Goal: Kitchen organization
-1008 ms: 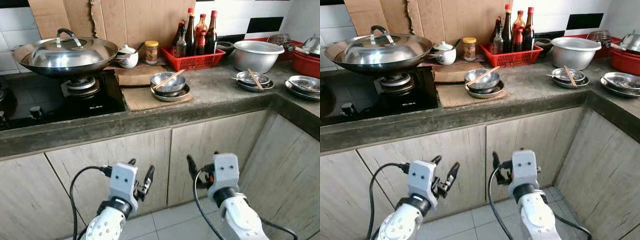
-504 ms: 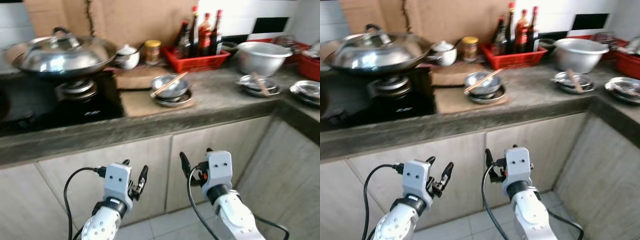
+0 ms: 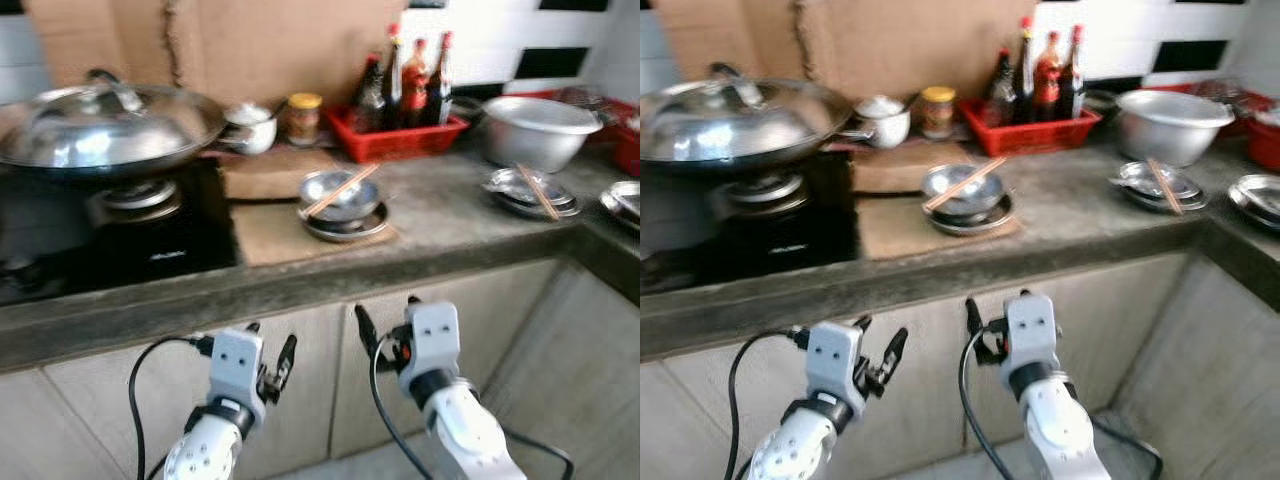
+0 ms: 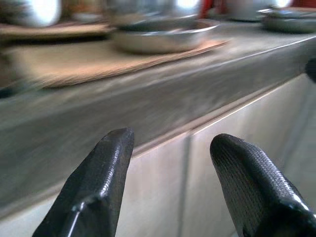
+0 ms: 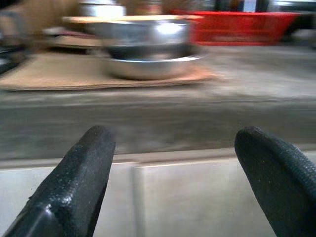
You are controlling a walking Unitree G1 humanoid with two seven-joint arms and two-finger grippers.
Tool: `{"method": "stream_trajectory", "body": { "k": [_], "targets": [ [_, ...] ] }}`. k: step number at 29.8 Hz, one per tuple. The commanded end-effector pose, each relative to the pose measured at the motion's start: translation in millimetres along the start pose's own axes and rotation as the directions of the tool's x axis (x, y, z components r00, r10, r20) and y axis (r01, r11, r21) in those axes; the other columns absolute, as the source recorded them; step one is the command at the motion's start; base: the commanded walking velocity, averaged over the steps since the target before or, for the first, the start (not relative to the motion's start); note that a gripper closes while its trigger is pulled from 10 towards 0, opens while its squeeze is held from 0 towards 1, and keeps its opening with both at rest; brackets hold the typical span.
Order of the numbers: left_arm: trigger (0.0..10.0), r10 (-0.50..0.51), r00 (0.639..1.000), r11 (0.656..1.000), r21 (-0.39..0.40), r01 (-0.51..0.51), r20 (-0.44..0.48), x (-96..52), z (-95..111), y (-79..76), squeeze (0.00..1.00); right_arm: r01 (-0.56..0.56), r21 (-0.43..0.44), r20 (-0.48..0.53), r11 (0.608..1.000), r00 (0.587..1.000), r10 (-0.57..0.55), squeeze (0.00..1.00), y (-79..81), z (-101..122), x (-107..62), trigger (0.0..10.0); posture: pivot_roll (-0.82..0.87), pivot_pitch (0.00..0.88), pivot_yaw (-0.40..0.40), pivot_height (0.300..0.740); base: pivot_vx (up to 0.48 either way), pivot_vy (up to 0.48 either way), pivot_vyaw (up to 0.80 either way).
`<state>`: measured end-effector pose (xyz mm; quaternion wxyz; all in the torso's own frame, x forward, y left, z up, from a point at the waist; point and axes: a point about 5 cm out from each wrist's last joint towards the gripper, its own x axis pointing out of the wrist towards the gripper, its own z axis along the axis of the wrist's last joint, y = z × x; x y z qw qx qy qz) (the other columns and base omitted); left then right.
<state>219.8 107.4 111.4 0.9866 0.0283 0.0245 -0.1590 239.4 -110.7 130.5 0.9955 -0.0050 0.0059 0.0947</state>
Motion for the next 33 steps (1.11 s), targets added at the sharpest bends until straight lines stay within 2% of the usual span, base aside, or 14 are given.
{"method": "stream_trajectory", "body": {
  "k": [1,7,12,16,21,22,23,25,30,33],
  "targets": [
    [10.0,-0.016,1.000,1.000,0.001,0.016,0.009,0.2,2,-4.7,0.00,0.011,-0.002,0.004,1.000,1.000,-0.011,0.00,-6.3,0,0.6,10.0,0.04,0.000,-0.031,0.740,0.364,0.000,0.00],
    [10.0,-0.014,1.000,1.000,-0.023,0.014,-0.004,-0.7,0,-5.6,0.00,-0.057,0.054,0.057,0.997,0.997,0.054,0.00,-3.9,9,2.1,10.0,0.04,0.000,-0.035,0.740,0.158,0.000,0.00],
    [10.0,-0.020,1.000,1.000,-0.024,0.020,-0.011,-1.2,-2,-6.3,0.00,-0.068,0.047,0.067,0.997,0.996,0.065,0.00,-7.4,12,3.9,10.0,0.04,0.000,-0.033,0.740,0.000,0.000,0.00],
    [10.0,-0.028,1.000,0.999,-0.023,0.027,-0.011,-1.2,-2,-7.8,0.00,-0.024,0.056,0.088,0.998,0.996,0.019,0.00,-25.4,21,12.2,10.0,0.04,0.000,-0.033,0.740,0.000,0.000,0.00],
    [10.0,-0.029,1.000,0.999,-0.023,0.029,-0.012,-1.2,-2,-8.0,0.00,-0.012,0.053,0.100,0.999,0.995,0.007,0.00,-30.1,25,14.4,10.0,0.04,0.000,-0.033,0.740,0.000,0.000,0.00],
    [10.0,-0.031,0.999,0.999,-0.024,0.030,-0.012,-1.3,-2,-8.4,0.00,0.001,0.056,0.123,0.998,0.992,-0.008,0.00,-36.0,32,17.6,10.0,0.04,0.000,-0.031,0.740,0.000,0.000,0.00],
    [10.0,-0.035,0.999,0.999,-0.026,0.034,-0.012,-1.6,-2,-9.1,0.00,0.014,0.046,0.180,0.999,0.983,-0.022,0.00,-43.5,50,22.7,10.0,0.04,0.000,-0.035,0.740,0.000,0.000,0.00],
    [10.0,-0.037,0.999,0.999,-0.026,0.037,-0.012,-1.7,-2,-9.5,0.00,0.017,0.042,0.202,0.999,0.979,-0.025,0.00,-44.0,55,23.6,10.0,0.04,0.000,-0.035,0.740,0.000,0.000,0.00],
    [10.0,-0.040,0.999,0.999,-0.025,0.040,-0.010,-2.3,-2,-10.3,0.00,0.034,0.051,0.241,0.998,0.969,-0.046,0.00,-42.2,65,24.4,10.0,0.05,0.000,-0.037,0.740,0.000,0.000,0.80],
    [10.0,-0.045,0.999,0.999,-0.025,0.045,-0.010,-2.6,-2,-10.9,0.00,0.051,0.071,0.285,0.996,0.956,-0.069,0.00,-45.8,86,32.5,10.0,0.04,0.000,-0.034,0.740,0.000,0.000,0.50]
  ]
}}
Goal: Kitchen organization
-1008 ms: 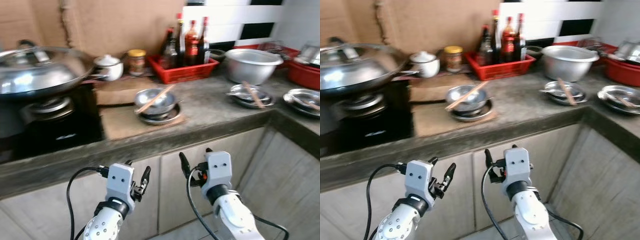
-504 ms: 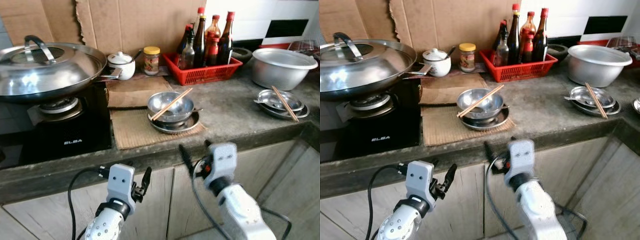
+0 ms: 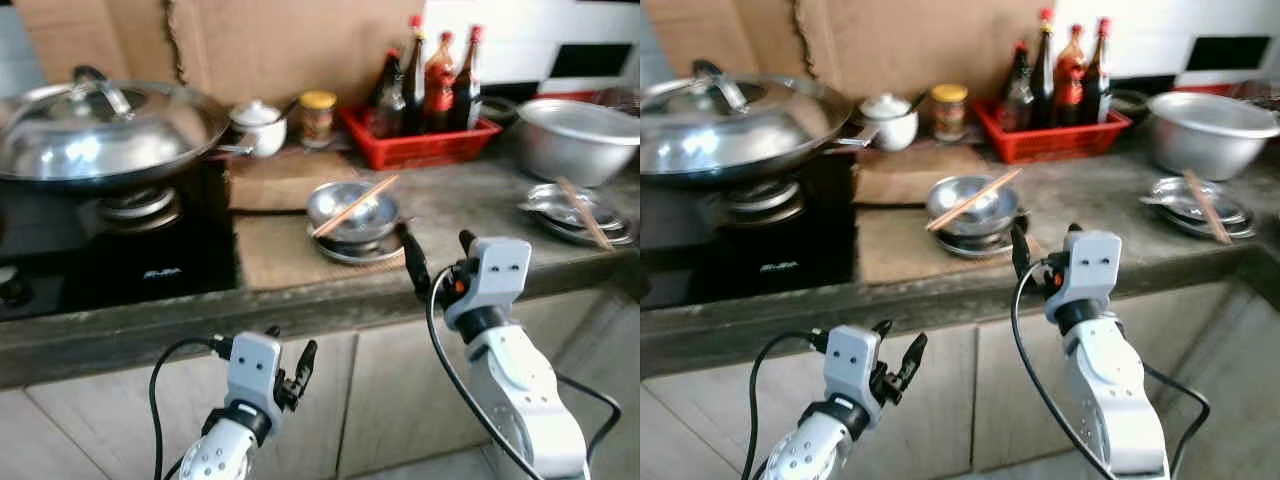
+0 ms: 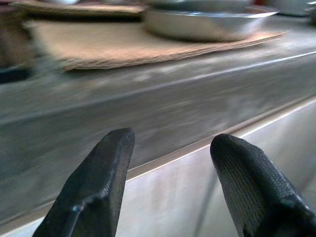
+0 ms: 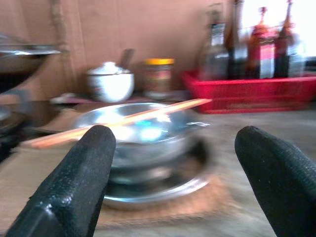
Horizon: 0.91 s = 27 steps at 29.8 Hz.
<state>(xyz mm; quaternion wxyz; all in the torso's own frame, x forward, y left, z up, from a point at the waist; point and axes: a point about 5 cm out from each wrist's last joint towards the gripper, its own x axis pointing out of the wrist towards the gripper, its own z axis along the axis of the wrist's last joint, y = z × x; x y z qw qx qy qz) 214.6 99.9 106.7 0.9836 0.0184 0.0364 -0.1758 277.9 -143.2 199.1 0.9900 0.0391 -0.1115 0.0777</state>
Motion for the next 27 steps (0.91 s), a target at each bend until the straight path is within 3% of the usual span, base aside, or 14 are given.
{"method": "stream_trajectory", "body": {
  "k": [1,9,10,12,13,14,16,20,27],
  "targets": [
    [10.0,-0.010,1.000,1.000,-0.002,0.010,0.009,-0.2,2,-2.0,0.00,0.026,-0.004,0.050,1.000,0.998,-0.025,0.00,-4.8,17,6.0,10.0,0.04,0.000,-0.034,0.740,0.000,0.000,0.00],
    [10.0,-0.012,1.000,1.000,-0.005,0.012,0.008,0.3,2,-2.4,0.00,0.059,-0.034,0.068,0.998,0.996,-0.056,0.00,-12.1,38,32.6,10.0,0.04,0.000,-0.035,0.740,0.000,0.000,0.00],
    [10.0,-0.010,1.000,1.000,-0.008,0.010,0.014,0.7,4,-2.4,0.00,0.086,-0.066,0.002,0.994,0.996,-0.086,0.00,-10.3,39,46.9,10.0,0.04,0.000,-0.037,0.740,0.000,0.000,0.00],
    [10.0,-0.010,1.000,1.000,-0.008,0.010,0.014,0.7,4,-2.4,0.00,0.086,-0.066,0.002,0.994,0.996,-0.086,0.00,-10.3,39,46.9,10.0,0.04,0.000,-0.037,0.740,0.000,0.000,0.00],
    [10.0,-0.005,1.000,1.000,-0.011,0.006,0.023,1.5,6,-2.3,0.00,0.120,-0.077,-0.027,0.990,0.992,-0.122,0.00,-4.4,45,61.6,10.0,0.04,0.000,-0.037,0.740,0.000,0.000,0.00],
    [10.0,-0.005,1.000,1.000,-0.011,0.006,0.023,1.5,6,-2.3,0.00,0.120,-0.077,-0.027,0.990,0.992,-0.122,0.00,-4.4,45,61.6,10.0,0.04,0.000,-0.037,0.740,0.000,0.000,0.00],
    [10.0,-0.006,0.999,1.000,-0.010,0.006,0.033,2.7,8,-2.8,0.00,-0.003,-0.049,-0.090,0.999,0.996,-0.002,0.00,10.0,47,74.2,10.0,0.05,0.000,-0.042,0.740,0.000,0.000,0.00],
    [10.0,0.000,0.999,1.000,-0.004,0.001,0.038,3.9,9,-2.1,0.00,-0.074,-0.033,-0.181,0.997,0.981,0.066,0.00,18.7,48,88.4,10.0,0.06,0.000,-0.055,0.740,0.000,0.000,0.00],
    [10.0,0.016,0.999,1.000,-0.001,-0.016,0.036,1.5,8,0.0,0.00,-0.064,-0.107,-0.120,0.992,0.991,0.051,0.00,20.6,63,102.1,10.0,0.07,0.000,-0.073,0.740,0.000,0.000,0.00]
  ]
}}
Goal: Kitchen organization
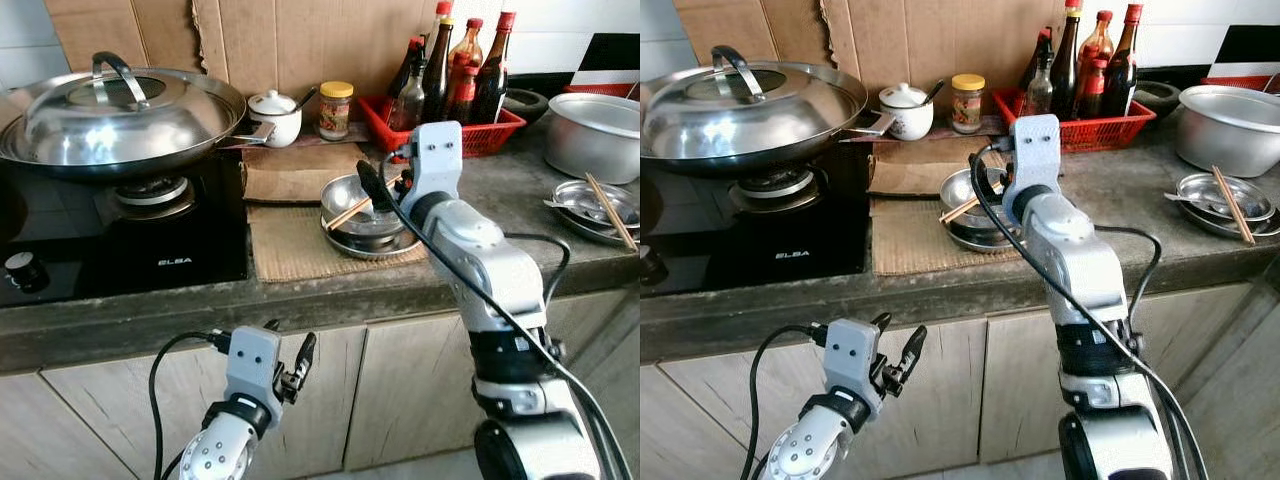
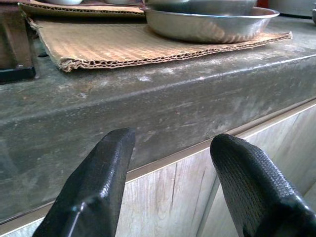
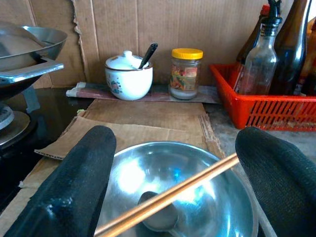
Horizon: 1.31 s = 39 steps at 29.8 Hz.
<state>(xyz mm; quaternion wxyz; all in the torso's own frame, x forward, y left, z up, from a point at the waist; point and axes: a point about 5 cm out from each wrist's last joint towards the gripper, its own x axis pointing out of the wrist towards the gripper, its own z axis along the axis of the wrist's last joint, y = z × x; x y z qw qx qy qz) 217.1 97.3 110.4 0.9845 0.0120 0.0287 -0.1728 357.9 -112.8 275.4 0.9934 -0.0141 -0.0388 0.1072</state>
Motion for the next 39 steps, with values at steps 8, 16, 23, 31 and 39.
{"method": "stream_trajectory", "body": {
  "k": [8,16,23,31,39],
  "targets": [
    [10.0,0.020,1.000,1.000,0.005,-0.021,0.009,-4.3,2,1.8,0.00,0.078,0.051,0.088,0.996,0.993,-0.082,0.00,-17.1,-7,-10.0,10.0,0.08,0.000,-0.071,0.740,0.000,0.000,0.00],
    [10.0,0.009,1.000,1.000,0.005,-0.009,0.005,-2.6,2,2.2,0.00,0.026,0.110,0.051,0.994,0.998,-0.032,0.00,-6.0,-20,-16.1,10.0,0.06,0.000,-0.053,0.740,0.000,0.000,0.00],
    [10.0,-0.001,1.000,1.000,0.001,0.001,0.020,-0.4,6,-0.7,0.00,-0.009,0.087,-0.042,0.996,0.999,0.013,0.00,4.1,4,12.0,10.0,0.06,0.000,-0.060,0.740,0.000,0.000,0.00],
    [10.0,0.015,1.000,1.000,-0.001,-0.015,0.015,-2.4,5,0.4,0.00,0.003,0.038,-0.188,0.999,0.982,0.005,0.00,11.8,14,34.7,10.0,0.06,0.000,-0.074,0.740,0.000,0.000,0.00],
    [10.0,0.021,1.000,1.000,0.000,-0.021,0.009,-3.7,4,0.9,0.00,-0.007,0.097,-0.353,0.995,0.935,0.041,0.00,14.9,11,40.8,10.0,0.06,0.000,-0.075,0.740,0.000,0.000,0.00]
  ]
}}
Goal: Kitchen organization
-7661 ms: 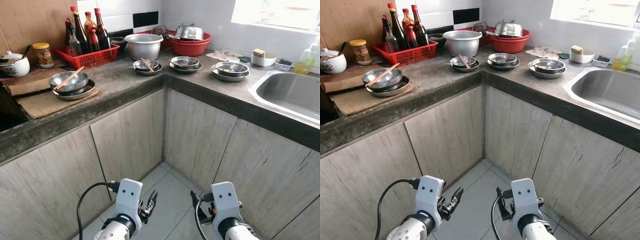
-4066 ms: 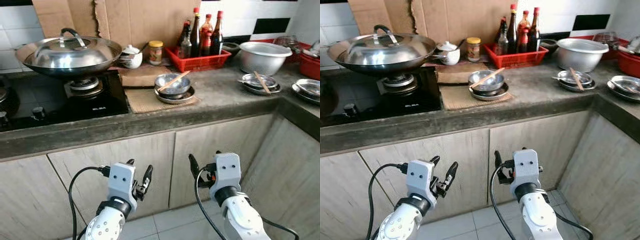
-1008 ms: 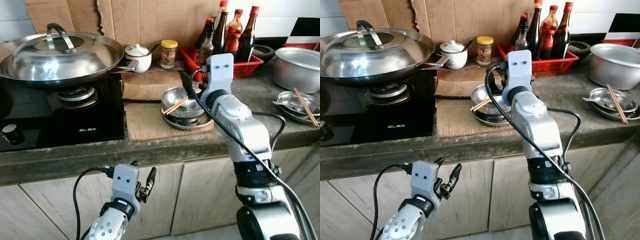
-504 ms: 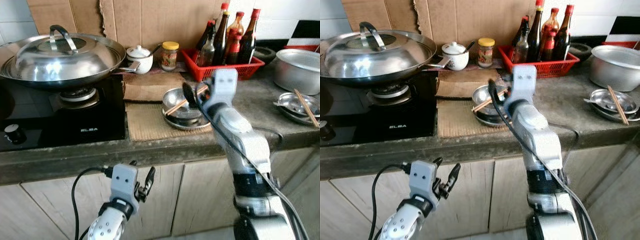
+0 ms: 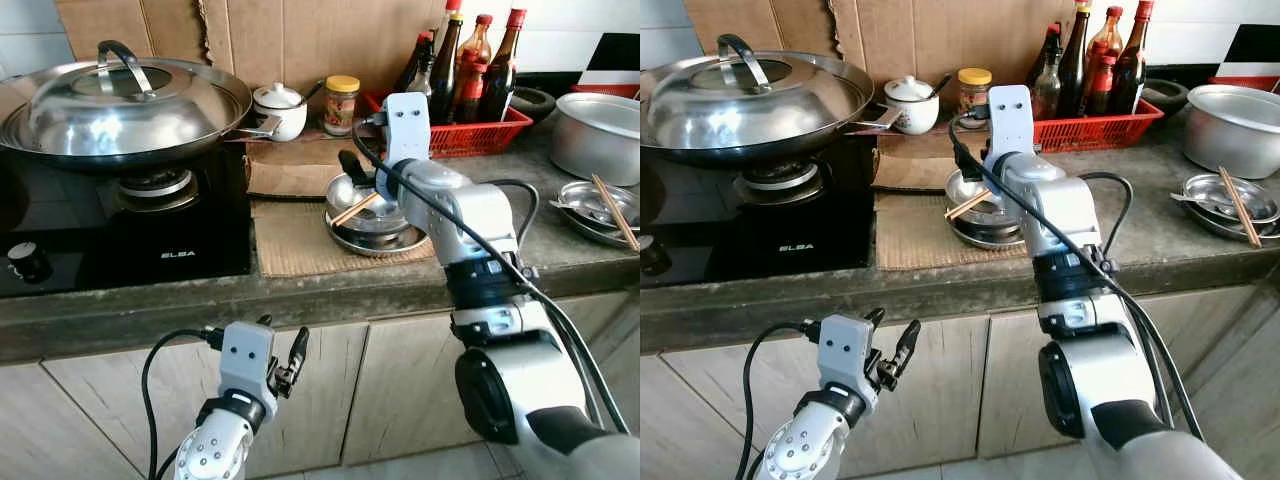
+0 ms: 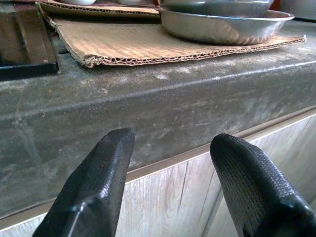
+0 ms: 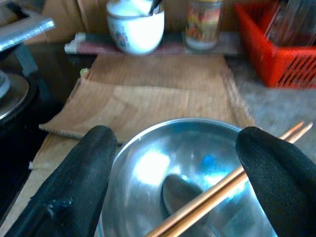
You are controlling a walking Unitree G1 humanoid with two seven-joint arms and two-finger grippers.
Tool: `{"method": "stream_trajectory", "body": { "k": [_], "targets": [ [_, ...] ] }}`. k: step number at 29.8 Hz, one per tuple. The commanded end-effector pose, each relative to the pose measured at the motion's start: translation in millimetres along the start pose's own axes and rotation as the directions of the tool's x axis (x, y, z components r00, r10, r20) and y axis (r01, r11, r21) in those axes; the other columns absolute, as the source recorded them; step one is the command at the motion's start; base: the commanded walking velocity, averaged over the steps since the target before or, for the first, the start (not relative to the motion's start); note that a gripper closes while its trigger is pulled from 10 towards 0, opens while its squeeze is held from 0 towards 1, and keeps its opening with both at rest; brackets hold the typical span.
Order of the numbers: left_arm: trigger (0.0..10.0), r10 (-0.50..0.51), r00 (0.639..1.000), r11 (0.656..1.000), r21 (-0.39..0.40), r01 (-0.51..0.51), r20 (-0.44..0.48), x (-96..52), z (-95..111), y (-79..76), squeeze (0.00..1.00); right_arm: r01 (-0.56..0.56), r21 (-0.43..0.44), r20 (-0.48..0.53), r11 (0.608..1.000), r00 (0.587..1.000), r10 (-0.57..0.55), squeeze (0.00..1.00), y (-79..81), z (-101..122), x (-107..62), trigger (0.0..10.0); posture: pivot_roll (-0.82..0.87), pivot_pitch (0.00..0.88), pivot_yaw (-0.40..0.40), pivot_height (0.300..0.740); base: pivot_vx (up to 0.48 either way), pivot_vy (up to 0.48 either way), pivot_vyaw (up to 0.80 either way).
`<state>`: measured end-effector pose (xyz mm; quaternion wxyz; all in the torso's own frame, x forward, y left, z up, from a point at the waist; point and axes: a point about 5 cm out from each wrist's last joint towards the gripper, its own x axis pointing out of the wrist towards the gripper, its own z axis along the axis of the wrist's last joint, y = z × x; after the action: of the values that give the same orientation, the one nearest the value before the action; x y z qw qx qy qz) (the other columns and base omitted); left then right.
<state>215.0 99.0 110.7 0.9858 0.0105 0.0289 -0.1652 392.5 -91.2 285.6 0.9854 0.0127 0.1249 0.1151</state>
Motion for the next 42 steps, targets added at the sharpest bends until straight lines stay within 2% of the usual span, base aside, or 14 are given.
{"method": "stream_trajectory", "body": {
  "k": [1,5,12,26,28,33,41,42],
  "targets": [
    [10.0,0.006,1.000,1.000,0.003,-0.006,0.009,-1.1,4,0.0,0.00,-0.003,0.006,-0.042,1.000,0.999,0.004,0.00,1.7,3,0.9,10.0,0.06,0.000,-0.075,0.740,0.000,0.000,0.00],
    [10.0,-0.001,1.000,1.000,0.003,0.001,0.009,-0.6,4,-0.6,0.00,-0.010,-0.011,-0.116,1.000,0.993,0.009,0.00,3.9,0,4.5,10.0,0.06,0.000,-0.075,0.740,0.000,0.000,0.00],
    [10.0,-0.003,1.000,1.000,0.001,0.003,0.011,-0.5,4,-2.5,0.00,0.009,-0.039,-0.173,0.999,0.985,-0.016,0.00,4.5,-3,9.5,10.0,0.05,0.000,-0.083,0.740,0.000,0.000,0.00],
    [10.0,-0.001,1.000,1.000,-0.007,0.001,0.012,-2.1,5,-4.0,0.00,0.105,-0.046,-0.159,0.993,0.981,-0.111,0.00,-3.6,4,17.5,10.0,0.05,0.000,-0.089,0.740,0.000,0.000,0.00],
    [10.0,0.001,1.000,1.000,-0.010,0.000,0.012,-2.1,5,-3.5,0.00,0.144,-0.023,-0.163,0.989,0.976,-0.146,0.00,-9.3,2,18.6,10.0,0.06,0.000,-0.091,0.740,0.000,0.000,0.00],
    [10.0,0.002,1.000,1.000,-0.011,-0.002,0.011,-2.5,5,-3.0,0.00,0.159,0.011,-0.186,0.987,0.970,-0.155,0.00,-12.9,-2,19.4,10.0,0.05,0.000,-0.088,0.740,0.000,0.000,0.00],
    [10.0,0.002,1.000,1.000,-0.008,-0.002,0.008,-3.2,4,-2.0,0.00,0.123,0.061,-0.240,0.991,0.965,-0.105,0.00,-5.2,-9,20.7,10.0,0.05,0.000,-0.087,0.740,0.000,0.000,0.00],
    [10.0,0.002,1.000,1.000,-0.008,-0.002,0.007,-3.3,4,-2.0,0.00,0.118,0.047,-0.239,0.992,0.965,-0.104,0.00,-4.1,-9,21.0,10.0,0.05,0.000,-0.085,0.740,0.000,0.000,0.00]
  ]
}}
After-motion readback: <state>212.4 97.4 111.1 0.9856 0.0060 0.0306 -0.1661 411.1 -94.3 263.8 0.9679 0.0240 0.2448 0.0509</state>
